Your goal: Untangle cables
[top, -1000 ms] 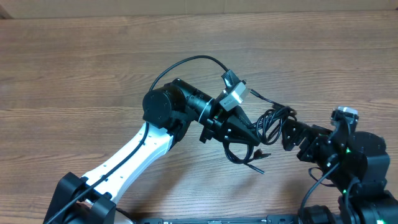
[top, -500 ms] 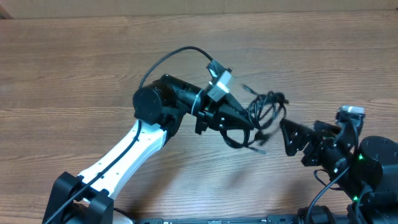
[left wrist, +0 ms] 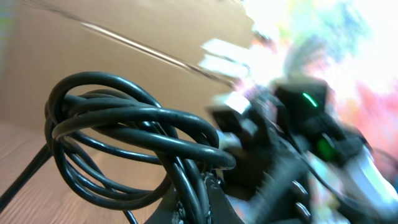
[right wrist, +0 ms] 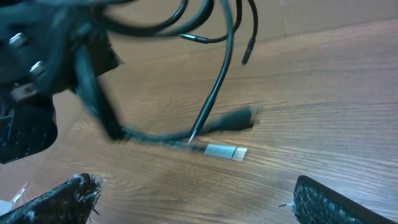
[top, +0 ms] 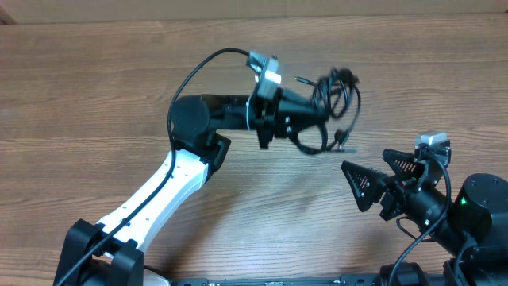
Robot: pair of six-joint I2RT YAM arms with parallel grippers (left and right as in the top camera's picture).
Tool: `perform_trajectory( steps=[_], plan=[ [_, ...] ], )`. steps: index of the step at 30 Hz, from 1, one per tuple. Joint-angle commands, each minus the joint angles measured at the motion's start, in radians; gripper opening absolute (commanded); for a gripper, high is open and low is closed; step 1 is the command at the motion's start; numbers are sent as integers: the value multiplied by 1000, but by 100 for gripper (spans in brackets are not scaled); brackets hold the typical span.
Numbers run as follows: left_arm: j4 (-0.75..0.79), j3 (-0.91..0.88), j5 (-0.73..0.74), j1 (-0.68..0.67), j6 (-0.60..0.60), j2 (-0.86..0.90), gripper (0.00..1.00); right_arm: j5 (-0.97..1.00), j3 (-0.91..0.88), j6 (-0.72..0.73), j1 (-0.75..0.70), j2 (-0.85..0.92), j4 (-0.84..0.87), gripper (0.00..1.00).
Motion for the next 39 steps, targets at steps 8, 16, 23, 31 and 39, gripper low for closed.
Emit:
perform_trajectory(
  steps=[8,16,23,31,39],
  plan=[
    [-697,143,-357,-3,244,-9,4,18,26,29,3,-6,6,100],
    [-1380,348,-354,-34,699,-10,4,40,26,29,3,-5,1,100],
    [-1931,530,-277,-51,1287,-11,4,110,26,105,3,-2,-11,100],
    [-2274,604,-288,-112,1919,-13,4,140,26,240,3,8,5,100],
    [-2251,604,-288,-130,2142,-13,4,118,26,293,3,8,12,100]
  ],
)
